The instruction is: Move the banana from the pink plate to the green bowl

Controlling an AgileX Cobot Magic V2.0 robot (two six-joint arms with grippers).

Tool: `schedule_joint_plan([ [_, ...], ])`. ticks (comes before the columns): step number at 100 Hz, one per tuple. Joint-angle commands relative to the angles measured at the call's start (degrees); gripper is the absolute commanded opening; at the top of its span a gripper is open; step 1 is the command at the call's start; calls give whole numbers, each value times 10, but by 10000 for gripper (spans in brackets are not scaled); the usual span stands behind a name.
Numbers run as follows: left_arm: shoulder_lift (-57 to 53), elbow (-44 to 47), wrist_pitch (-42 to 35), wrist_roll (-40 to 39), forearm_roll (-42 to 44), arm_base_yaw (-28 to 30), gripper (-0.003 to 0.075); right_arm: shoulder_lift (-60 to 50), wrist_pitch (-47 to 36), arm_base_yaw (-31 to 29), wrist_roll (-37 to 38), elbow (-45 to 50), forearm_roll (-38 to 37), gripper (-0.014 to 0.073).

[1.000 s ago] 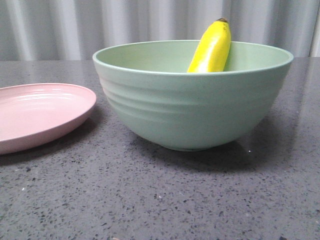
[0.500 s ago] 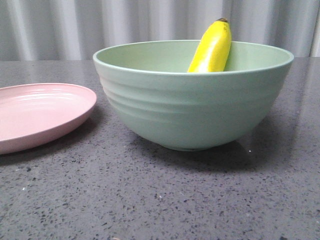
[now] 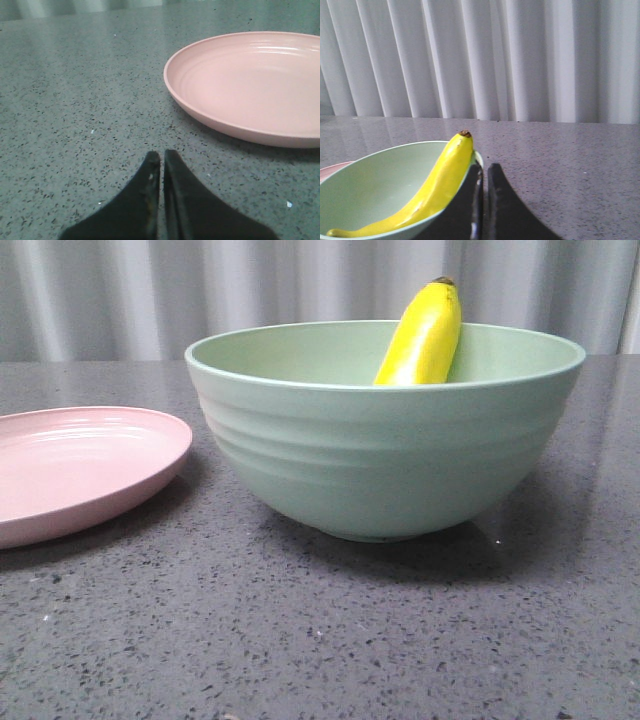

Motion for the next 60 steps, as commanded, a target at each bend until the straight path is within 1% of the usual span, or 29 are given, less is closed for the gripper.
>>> schedule_joint_plan([
  [1, -17, 6, -38, -5, 0, 1, -20, 4, -46, -21, -8, -12, -9, -70],
  [23, -17, 6, -38, -5, 0, 1, -20, 4, -126, -115, -8, 59, -9, -70],
  [33, -17, 6, -38, -5, 0, 1, -20, -2, -128, -161, -7, 93, -10, -70],
  [41, -17, 6, -38, -5, 0, 1, -20, -15, -128, -191, -1, 118, -31, -70],
  [44, -17, 6, -38, -5, 0, 1, -20, -22, -90, -200, 0, 117, -44, -70],
  [53, -17, 6, -38, -5, -1, 1, -20, -41, -40, -220, 8, 117, -80, -70],
  [57, -17, 6, -38, -5, -1, 1, -20, -52, -18, -227, 26, 117, -96, -70],
  [60, -17, 6, -38, -5, -1, 1, -20, -62, 3, -234, 49, 117, -124, -70],
])
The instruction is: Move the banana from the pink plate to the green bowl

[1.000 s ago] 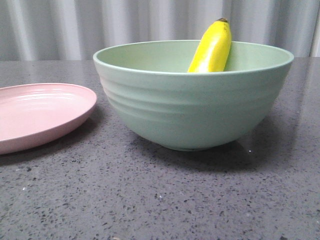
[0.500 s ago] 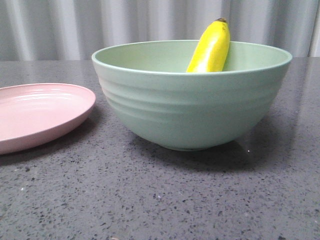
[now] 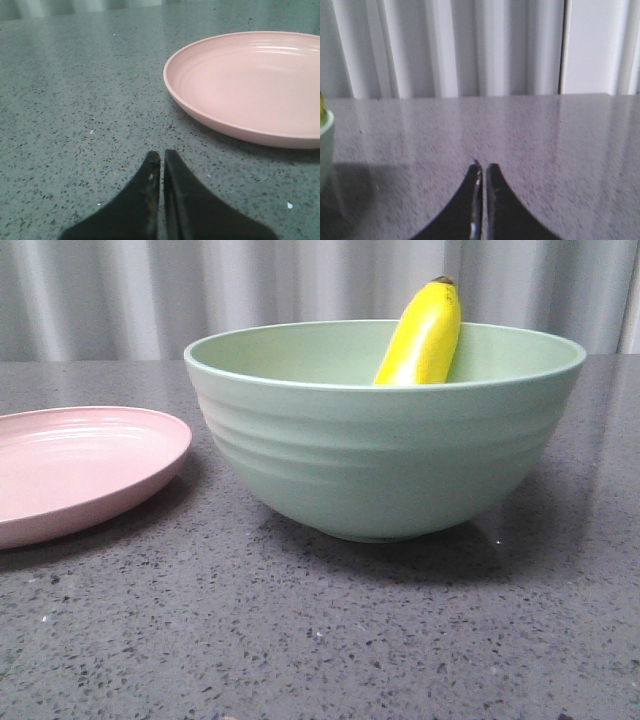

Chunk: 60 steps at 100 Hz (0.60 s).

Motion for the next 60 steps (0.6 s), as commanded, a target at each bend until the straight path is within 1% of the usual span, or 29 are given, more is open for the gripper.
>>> schedule_joint_plan([
  [1, -17, 6, -38, -5, -1, 1, -20, -18, 15, -19, 49, 11, -64, -70],
  [5, -17, 6, -38, -5, -1, 1, -20, -27, 40, -27, 97, 11, -113, -70],
  [10, -17, 6, -38, -5, -1, 1, -20, -37, 63, -33, 177, 11, -175, -70],
  [15, -17, 6, -38, -5, -1, 1, -20, -50, 80, -40, 213, 11, -214, -70],
  [26, -17, 6, -38, -5, -1, 1, -20, -80, 129, -46, 215, 11, -219, -70],
  [36, -17, 6, -38, -5, -1, 1, -20, -79, 175, -46, 215, 11, -218, -70],
  [60, -17, 6, -38, -5, -1, 1, -20, -79, 222, -46, 215, 11, -218, -70],
])
